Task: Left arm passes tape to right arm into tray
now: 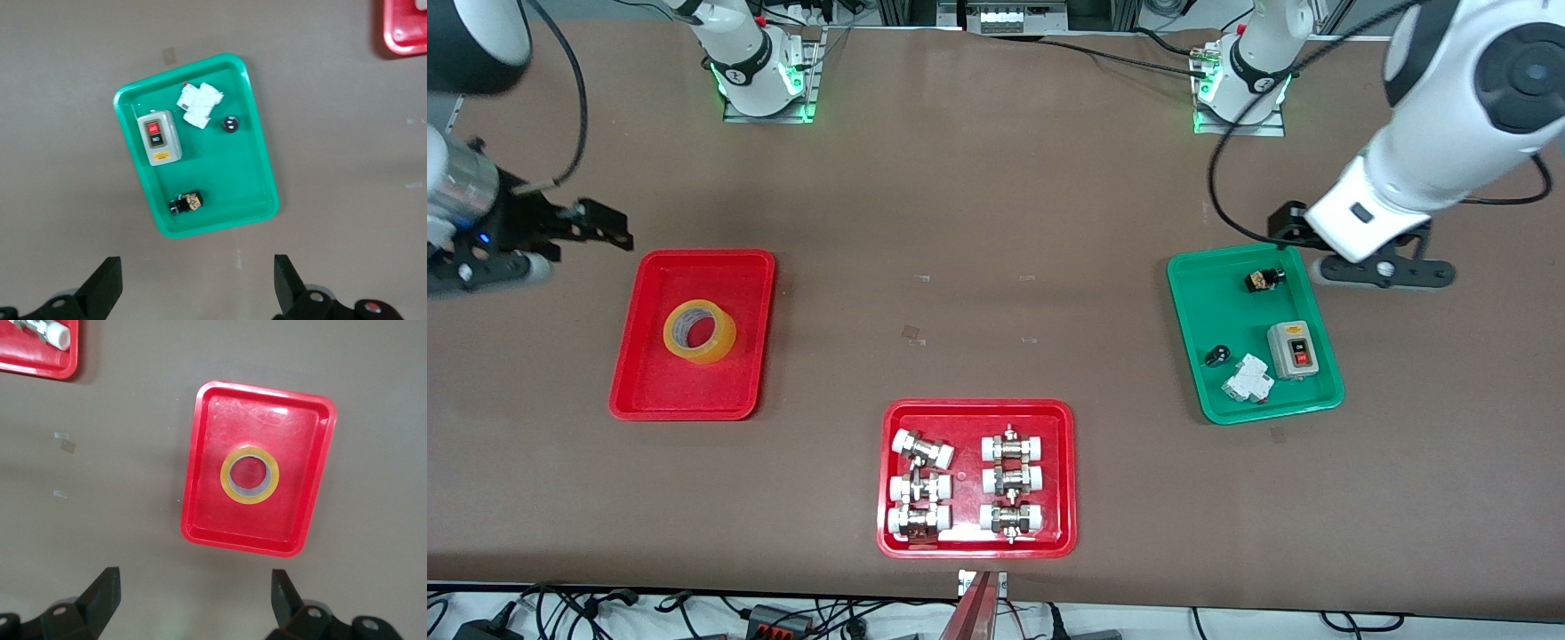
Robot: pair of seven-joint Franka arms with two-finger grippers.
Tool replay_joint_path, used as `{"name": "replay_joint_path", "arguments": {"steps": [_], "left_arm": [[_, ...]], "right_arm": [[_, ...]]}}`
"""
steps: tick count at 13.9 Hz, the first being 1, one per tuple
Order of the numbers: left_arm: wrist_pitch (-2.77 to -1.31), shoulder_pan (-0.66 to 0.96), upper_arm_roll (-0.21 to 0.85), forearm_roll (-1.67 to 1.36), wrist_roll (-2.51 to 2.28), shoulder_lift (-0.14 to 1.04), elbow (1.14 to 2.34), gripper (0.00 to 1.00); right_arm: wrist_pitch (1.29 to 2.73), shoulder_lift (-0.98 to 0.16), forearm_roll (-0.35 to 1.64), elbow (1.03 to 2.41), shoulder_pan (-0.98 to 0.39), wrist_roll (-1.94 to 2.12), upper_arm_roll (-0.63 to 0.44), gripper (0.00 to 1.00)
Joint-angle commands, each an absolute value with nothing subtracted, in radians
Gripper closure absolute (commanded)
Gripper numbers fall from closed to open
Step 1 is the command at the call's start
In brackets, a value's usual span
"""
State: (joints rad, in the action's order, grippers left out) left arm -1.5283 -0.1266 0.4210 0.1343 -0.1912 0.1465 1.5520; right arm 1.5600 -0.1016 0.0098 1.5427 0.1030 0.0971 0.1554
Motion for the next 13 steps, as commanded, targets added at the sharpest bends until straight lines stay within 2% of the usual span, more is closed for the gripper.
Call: {"name": "replay_joint_path", "arguments": {"steps": [1,5,7,9,13], "left_arm": [[-1.551,-0.173,0.41,0.126,-0.079,0.13,1.548,0.0],[-1.588,-0.241,0.406,0.118,-0.061,0.112,1.574,0.0],[-1.629,-0.241,0.414,0.086,-0.148,0.066,1.641,0.0],[-1.643,-0.245,0.411,0.081,-0.097,0.067,1.644,0.0],[-1.648,-0.278,0.414,0.022,-0.089,0.071,1.635,0.0]], "right_arm": [[1.555,-0.083,-0.008,1.524,0.109,0.077,0.155,0.0],[1.549,-0.078,-0.015,1.489,0.107,-0.038,0.153,0.0],[1.533,-0.036,-0.024,1.496,0.106,-0.162,0.158,0.0],[1.532,-0.014,-0.025,1.514,0.107,-0.181,0.16,0.0],[1.537,-0.046,-0.015,1.494,0.114,-0.17,0.156,0.0]]}}
